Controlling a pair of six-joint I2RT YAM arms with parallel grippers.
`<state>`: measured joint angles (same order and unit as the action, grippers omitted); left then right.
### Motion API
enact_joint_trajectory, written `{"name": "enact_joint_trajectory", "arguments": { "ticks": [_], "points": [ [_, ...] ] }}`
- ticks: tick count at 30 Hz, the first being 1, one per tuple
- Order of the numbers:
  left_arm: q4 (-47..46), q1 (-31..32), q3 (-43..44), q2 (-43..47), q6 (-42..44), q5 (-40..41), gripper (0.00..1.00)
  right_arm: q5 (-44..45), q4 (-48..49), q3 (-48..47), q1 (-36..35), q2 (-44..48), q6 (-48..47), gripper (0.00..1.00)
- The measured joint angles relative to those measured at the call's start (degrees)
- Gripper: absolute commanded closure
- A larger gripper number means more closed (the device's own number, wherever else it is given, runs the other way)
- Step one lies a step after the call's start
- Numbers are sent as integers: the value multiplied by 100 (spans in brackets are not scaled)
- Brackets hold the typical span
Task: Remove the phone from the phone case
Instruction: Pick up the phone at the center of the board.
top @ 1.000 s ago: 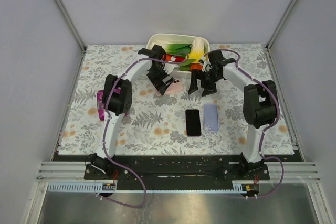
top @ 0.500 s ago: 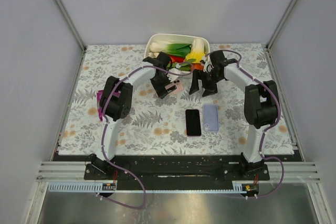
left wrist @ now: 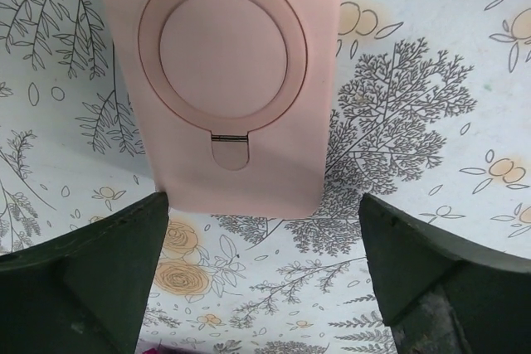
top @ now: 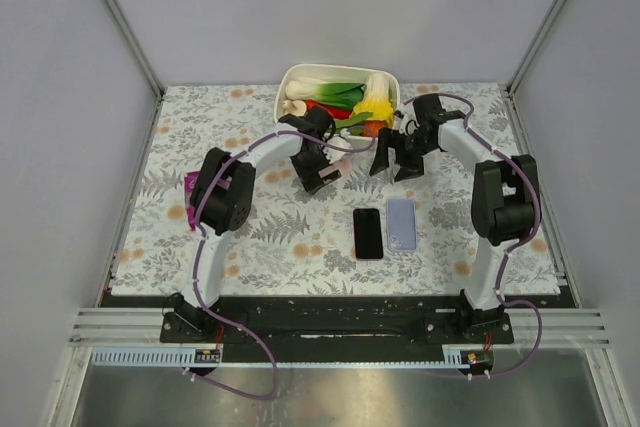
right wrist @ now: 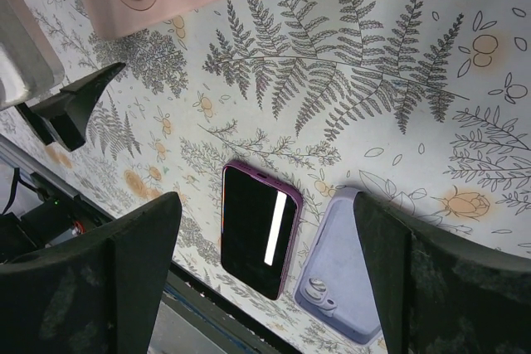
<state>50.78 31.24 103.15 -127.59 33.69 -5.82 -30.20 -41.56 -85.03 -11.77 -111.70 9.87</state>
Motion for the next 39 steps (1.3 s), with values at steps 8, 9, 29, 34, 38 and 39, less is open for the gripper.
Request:
{"name": "enact_joint_trajectory", "arguments": {
  "ticks": [8, 9, 29, 34, 38, 39],
  "points": [
    [363, -13, 518, -264, -566, 2, 1, -101, 15, 76, 33, 13, -20, 6],
    [393, -46, 575, -286, -654, -42, 1, -101, 15, 96, 37, 13, -22, 6],
    [63, -186, 614, -420, -1187, 160, 1, -387, 48, 144, 68, 15, -17, 6],
    [50, -186, 612, -420, -1167, 153, 1, -398, 105, 144, 68, 13, -17, 6],
    [129, -201, 619, -433, -1054, -162, 3, -398, 127, 144, 70, 13, -17, 6],
    [168, -199, 619, -442, -981, -210, 5, -398, 129, 144, 70, 13, -17, 7]
  ]
}}
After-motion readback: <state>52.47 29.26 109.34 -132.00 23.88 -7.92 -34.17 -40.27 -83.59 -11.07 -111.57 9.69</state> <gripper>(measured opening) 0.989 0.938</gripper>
